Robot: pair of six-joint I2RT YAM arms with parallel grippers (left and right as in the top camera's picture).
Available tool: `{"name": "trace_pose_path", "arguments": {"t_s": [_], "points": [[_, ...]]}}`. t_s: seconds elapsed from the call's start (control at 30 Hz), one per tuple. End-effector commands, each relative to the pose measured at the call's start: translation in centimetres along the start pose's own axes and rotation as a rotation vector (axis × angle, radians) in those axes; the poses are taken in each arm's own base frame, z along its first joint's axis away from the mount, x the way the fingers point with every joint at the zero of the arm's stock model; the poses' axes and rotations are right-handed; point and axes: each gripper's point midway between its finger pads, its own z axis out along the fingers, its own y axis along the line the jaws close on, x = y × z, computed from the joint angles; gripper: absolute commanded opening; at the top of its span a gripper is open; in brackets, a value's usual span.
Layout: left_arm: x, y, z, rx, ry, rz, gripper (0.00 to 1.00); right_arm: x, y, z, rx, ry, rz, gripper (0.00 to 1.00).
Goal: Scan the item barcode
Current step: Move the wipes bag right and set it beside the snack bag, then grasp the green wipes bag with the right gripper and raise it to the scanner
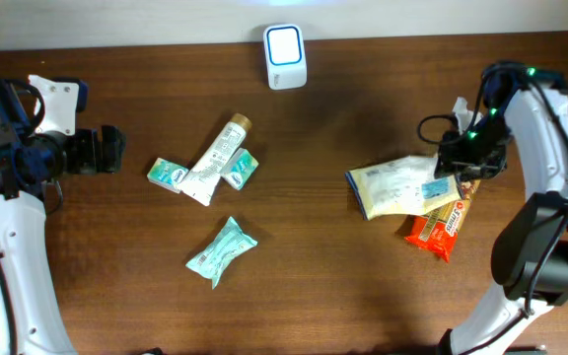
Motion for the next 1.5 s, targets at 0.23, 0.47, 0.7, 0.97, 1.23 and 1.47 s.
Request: {"name": "trace_pose_path", "arguments": {"t_s": [0.23,0.47,0.7,0.97,1.23,1.47], "points": [[-0.2,-0.3,0.0,0.015,-0.006,0.014,0.99,-3.7,17.8,-4.0,-0.322,-0.209,-0.382,0.99],[-0.2,-0.3,0.0,0.015,-0.006,0.015,0.99,-0.2,30.6,10.2,-0.378,0.034,-0.647,0.98],[-0.2,-0.3,0.0,0.015,-0.006,0.015,0.99,5.4,37.2,17.2,-0.504,0.196,-0.776,0.84],[-0.2,-0.3,0.0,0.015,-0.006,0.014,0.99,9.2,38.5,20.8,-0.497,0.319,-0.781,0.67],[-0.2,-0.3,0.0,0.015,-0.006,0.014,0.99,9.8,36.8,20.7,-0.489,0.386,-0.717,0.63],[-0.2,-0.3,0.0,0.015,-0.006,0.014,0.99,9.3,37.0,20.8,-0.53,0.372,-0.707,0.04]]}}
